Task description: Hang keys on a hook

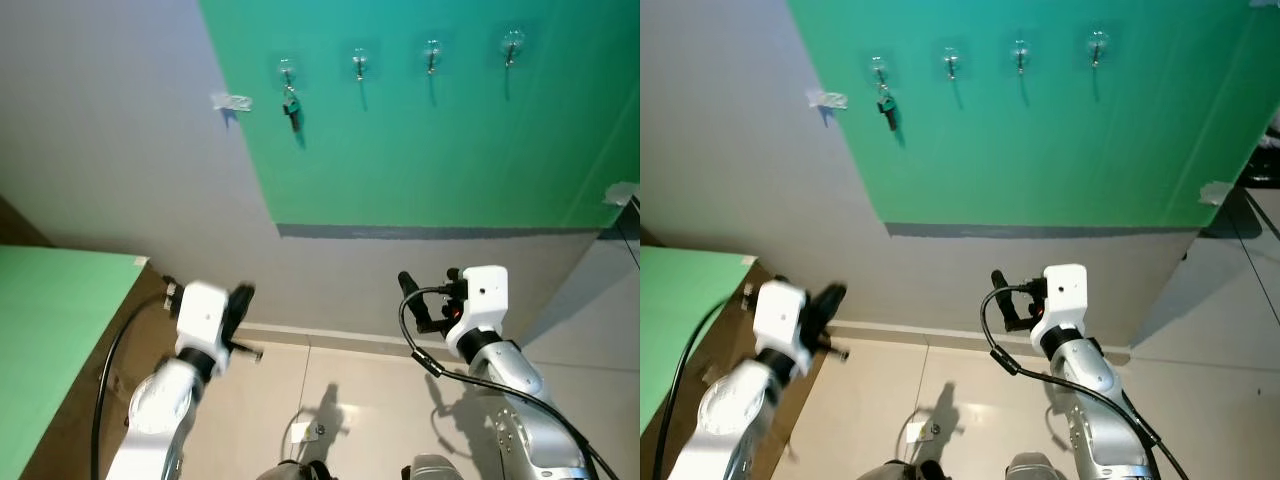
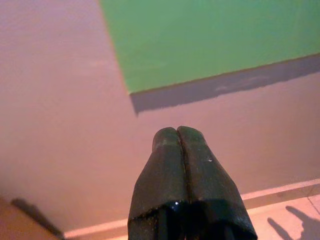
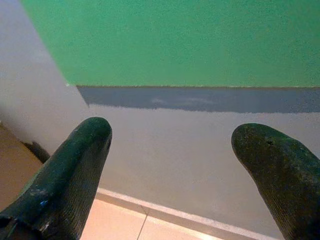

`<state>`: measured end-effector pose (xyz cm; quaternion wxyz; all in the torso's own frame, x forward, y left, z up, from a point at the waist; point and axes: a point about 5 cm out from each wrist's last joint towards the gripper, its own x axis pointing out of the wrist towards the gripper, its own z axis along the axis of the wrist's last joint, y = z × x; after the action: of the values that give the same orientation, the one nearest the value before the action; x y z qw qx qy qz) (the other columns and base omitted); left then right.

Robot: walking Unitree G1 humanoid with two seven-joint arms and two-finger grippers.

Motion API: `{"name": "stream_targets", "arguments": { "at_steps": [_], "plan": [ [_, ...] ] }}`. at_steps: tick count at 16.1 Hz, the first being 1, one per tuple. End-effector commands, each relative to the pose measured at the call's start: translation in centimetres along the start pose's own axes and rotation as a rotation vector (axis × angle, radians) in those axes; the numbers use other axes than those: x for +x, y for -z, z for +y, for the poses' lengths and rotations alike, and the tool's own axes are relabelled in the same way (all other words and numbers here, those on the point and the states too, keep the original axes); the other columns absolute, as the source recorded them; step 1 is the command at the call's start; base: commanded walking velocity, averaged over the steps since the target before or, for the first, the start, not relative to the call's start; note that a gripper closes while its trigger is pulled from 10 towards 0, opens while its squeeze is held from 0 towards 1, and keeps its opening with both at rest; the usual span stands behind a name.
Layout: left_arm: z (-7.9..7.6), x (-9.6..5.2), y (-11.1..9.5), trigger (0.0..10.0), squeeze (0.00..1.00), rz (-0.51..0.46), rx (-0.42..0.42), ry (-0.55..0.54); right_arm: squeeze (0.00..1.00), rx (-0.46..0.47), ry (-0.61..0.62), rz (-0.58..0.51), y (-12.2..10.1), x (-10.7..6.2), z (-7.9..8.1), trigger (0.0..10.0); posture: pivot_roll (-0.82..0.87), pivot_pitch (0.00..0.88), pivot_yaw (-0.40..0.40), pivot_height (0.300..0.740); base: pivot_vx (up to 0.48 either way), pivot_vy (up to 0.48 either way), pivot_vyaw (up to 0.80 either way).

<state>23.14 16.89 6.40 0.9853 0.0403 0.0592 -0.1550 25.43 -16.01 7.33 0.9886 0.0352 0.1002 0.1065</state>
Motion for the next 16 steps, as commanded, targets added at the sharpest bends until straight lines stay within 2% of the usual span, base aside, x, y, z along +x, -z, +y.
{"name": "stream_targets", "arguments": {
  "at_steps": [1, 3, 7, 12, 14, 16],
  "plan": [
    [0.6, 0.1, -0.4, 10.0, 0.00, -0.014, -0.001, -0.034, 0.00, -0.008, -0.009, -0.012, -0.1, 0.5, 0.4, 10.0, -0.22, 0.024, 0.147, 0.736, 0.000, 0.465, 0.00],
    [0.8, 1.7, -2.3, 10.0, 0.00, -0.071, -0.042, -0.057, 0.00, -0.006, -0.023, -0.009, 0.2, 0.9, 0.7, 10.0, -0.21, 0.030, 0.132, 0.736, 0.000, 0.472, 0.00],
    [1.1, 2.0, -2.7, 10.0, 0.00, -0.070, -0.091, -0.081, 0.00, -0.001, -0.043, 0.012, 0.8, 0.8, 0.9, 10.0, -0.20, 0.036, 0.119, 0.736, 0.000, 0.480, 0.00],
    [1.4, 2.8, -3.5, 10.0, 0.00, -0.047, -0.049, -0.079, 0.00, 0.004, -0.069, 0.032, 1.5, 0.7, 1.5, 10.0, -0.19, 0.046, 0.115, 0.736, 0.000, 0.480, 0.00],
    [1.4, 3.5, -3.5, 10.0, 0.00, -0.011, 0.021, -0.090, 0.00, 0.004, -0.076, 0.035, 1.5, 0.7, 1.6, 10.0, -0.18, 0.045, 0.115, 0.736, 0.120, 0.448, 0.00],
    [1.4, 4.4, -3.8, 10.0, 0.00, 0.009, 0.067, -0.098, 0.00, 0.016, -0.118, 0.037, 1.6, 0.6, 2.0, 10.0, -0.19, 0.045, 0.115, 0.736, 0.126, 0.122, 0.34]
  ]
}}
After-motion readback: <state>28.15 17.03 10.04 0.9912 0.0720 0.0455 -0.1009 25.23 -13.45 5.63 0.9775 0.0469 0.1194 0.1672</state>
